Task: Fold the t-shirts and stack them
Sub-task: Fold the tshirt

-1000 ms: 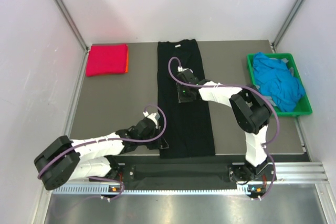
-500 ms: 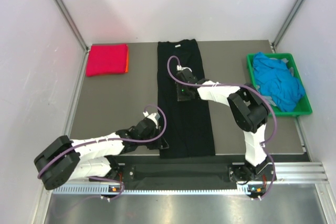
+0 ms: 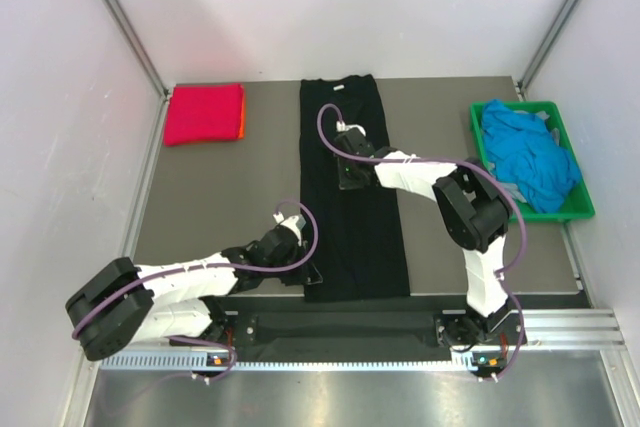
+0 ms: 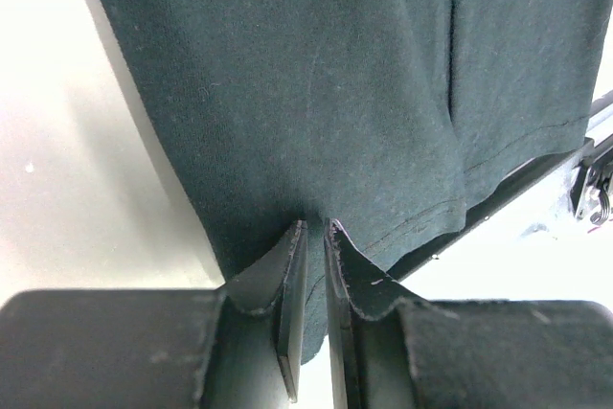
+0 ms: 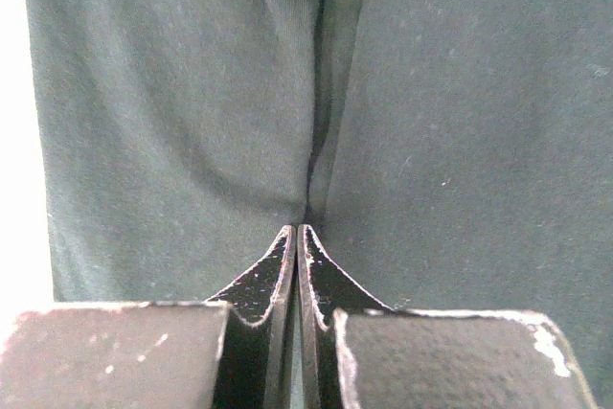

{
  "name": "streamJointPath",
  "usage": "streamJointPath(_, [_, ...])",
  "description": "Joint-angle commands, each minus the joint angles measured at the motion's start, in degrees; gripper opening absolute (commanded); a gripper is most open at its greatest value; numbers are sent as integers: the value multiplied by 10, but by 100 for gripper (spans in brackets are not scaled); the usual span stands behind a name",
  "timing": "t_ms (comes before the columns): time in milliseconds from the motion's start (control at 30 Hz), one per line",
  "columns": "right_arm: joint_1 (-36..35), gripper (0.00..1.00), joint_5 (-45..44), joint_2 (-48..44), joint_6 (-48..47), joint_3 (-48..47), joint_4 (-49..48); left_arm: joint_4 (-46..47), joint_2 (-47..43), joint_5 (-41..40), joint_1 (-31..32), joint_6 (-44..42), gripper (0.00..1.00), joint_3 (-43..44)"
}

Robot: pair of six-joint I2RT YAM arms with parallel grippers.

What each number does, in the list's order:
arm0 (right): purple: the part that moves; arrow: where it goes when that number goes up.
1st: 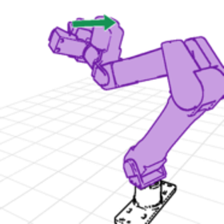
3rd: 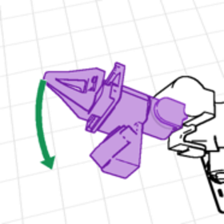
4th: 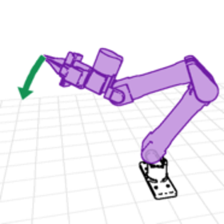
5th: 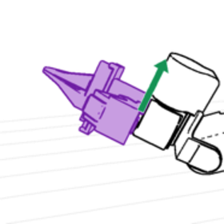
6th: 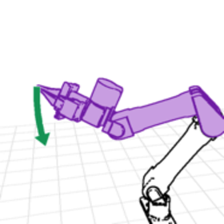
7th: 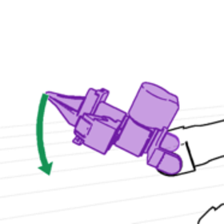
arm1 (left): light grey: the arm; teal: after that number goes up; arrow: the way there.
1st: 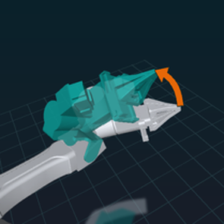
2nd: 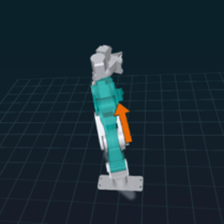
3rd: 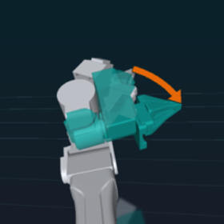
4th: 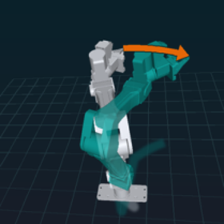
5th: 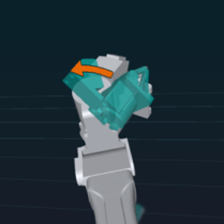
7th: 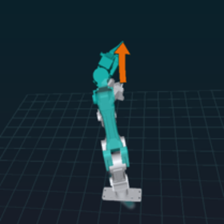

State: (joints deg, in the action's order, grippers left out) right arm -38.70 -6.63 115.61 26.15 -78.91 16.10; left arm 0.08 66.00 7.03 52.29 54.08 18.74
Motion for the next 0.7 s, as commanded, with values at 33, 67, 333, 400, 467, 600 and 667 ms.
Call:
streamJointPath(33, [11, 0, -31, 2, -20, -47, 9, -22, 3, -17, 10, 0, 18, -7])
streamJointPath(67, [12, 0, -32, 4, -22, -50, 14, -22, 2, -17, 11, 1, 19, -8])
streamJointPath(333, [14, 0, -34, 21, -27, -79, 43, -24, 4, -25, 18, 5, 18, -5])
streamJointPath(400, [14, 1, -31, 22, -26, -80, 46, -24, 6, -27, 20, 6, 19, -5])
streamJointPath(467, [15, 6, -30, 21, -24, -84, 55, -26, 5, -26, 21, 7, 18, -2])
streamJointPath(600, [15, 18, -29, -24, -11, -71, 72, -53, -4, -32, 22, -1, 20, 25])
streamJointPath(667, [14, 20, -29, -46, -8, -68, 89, -74, -14, -39, 22, -7, 21, 42])
